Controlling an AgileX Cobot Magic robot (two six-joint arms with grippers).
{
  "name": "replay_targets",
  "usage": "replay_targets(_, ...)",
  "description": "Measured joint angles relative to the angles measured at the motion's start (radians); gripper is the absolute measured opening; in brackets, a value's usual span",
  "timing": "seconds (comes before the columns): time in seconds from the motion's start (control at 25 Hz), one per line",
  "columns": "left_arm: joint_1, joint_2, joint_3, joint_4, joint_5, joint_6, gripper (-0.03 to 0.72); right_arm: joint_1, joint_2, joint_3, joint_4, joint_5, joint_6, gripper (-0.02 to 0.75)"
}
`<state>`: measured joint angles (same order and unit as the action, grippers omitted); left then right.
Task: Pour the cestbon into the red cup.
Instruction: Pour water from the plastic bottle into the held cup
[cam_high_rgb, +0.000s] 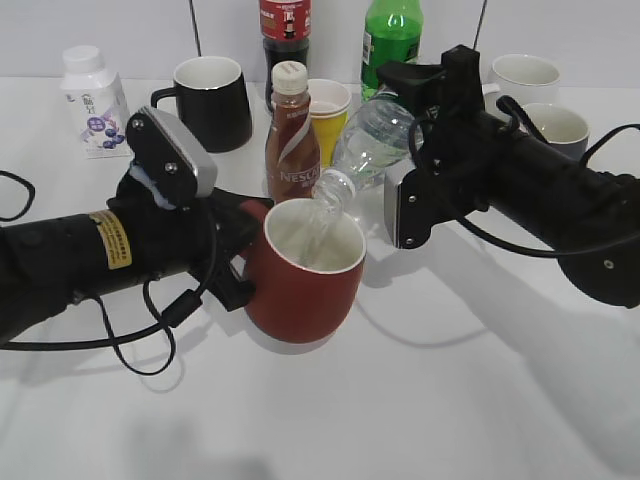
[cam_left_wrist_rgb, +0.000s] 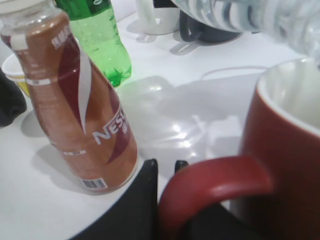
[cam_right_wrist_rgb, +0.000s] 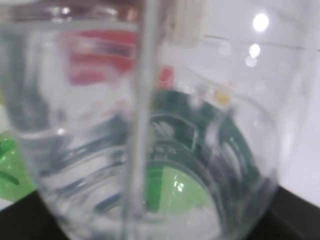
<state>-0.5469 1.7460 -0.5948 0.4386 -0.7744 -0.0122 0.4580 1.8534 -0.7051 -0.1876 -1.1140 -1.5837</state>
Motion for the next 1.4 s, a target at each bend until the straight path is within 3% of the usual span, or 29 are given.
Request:
replay_targets(0.96,0.000,0.000,0.000,-0.025,-0.037,0.001,0.063,0.000,0.000,0.000,0.005,-0.002,0.111,0.479)
replay_targets(1.4,0.000,0.000,0.002,-0.051,-0.095,0.004,0.063,0.000,0.000,0.000,-0.028,0.000,0.549,0.479)
